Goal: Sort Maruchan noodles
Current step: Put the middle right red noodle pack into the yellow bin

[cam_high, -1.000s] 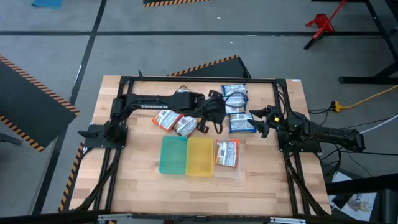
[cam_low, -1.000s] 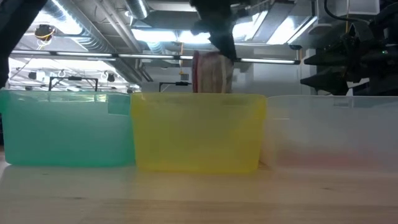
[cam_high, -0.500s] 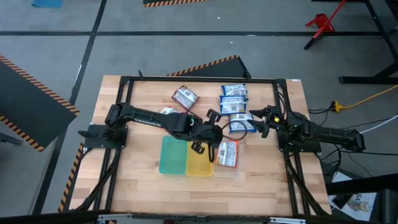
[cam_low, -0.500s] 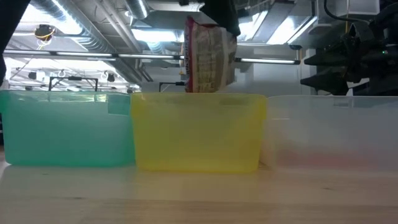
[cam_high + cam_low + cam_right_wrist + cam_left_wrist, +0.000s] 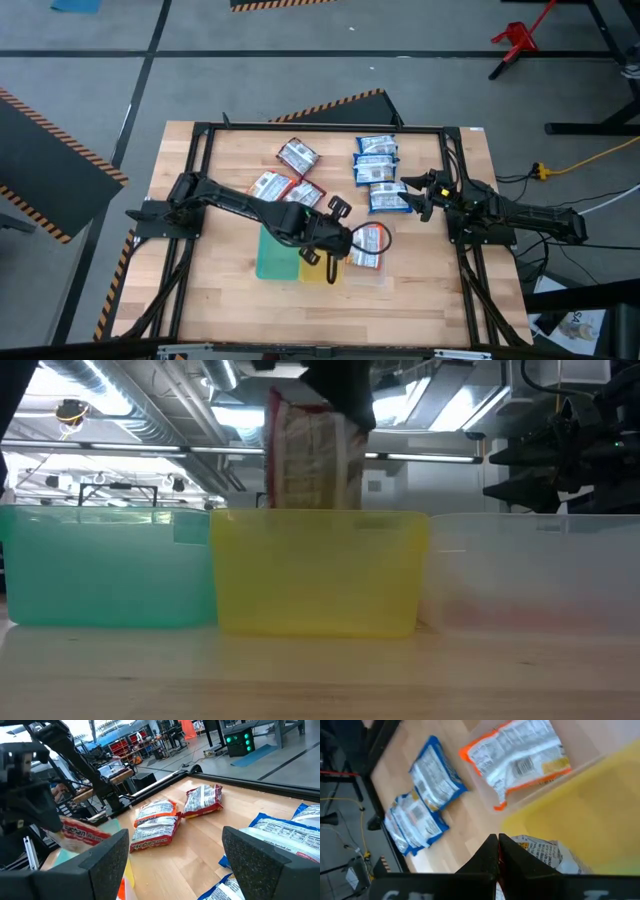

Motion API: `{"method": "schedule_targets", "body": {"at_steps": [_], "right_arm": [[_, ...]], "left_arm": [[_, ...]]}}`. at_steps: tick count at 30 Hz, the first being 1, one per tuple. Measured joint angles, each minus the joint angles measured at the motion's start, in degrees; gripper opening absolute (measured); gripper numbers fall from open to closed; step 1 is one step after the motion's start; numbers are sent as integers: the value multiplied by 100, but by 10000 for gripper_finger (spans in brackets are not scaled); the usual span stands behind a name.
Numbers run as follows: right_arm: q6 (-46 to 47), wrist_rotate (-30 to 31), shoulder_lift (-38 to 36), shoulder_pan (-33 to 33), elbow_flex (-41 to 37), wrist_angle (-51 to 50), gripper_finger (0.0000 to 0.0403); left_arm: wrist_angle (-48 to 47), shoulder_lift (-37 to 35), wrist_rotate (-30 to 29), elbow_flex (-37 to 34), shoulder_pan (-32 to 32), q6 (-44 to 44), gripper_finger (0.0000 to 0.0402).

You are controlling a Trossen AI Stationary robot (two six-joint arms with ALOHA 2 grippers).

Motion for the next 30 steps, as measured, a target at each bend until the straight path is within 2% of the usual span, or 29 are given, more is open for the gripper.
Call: {"method": "schedule_targets", "body": {"at_steps": [9, 26, 30], "right_arm": [[0, 0, -2, -1, 0, -1, 305], [124, -258, -2, 0, 2, -39, 305], [131, -299, -1, -1, 2, -44, 305]], "left_arm": [[720, 0, 24, -555, -166, 285, 0], [1079, 0, 641, -1055, -219, 505, 0], [1117, 0, 738, -1065, -226, 577, 14]]}}
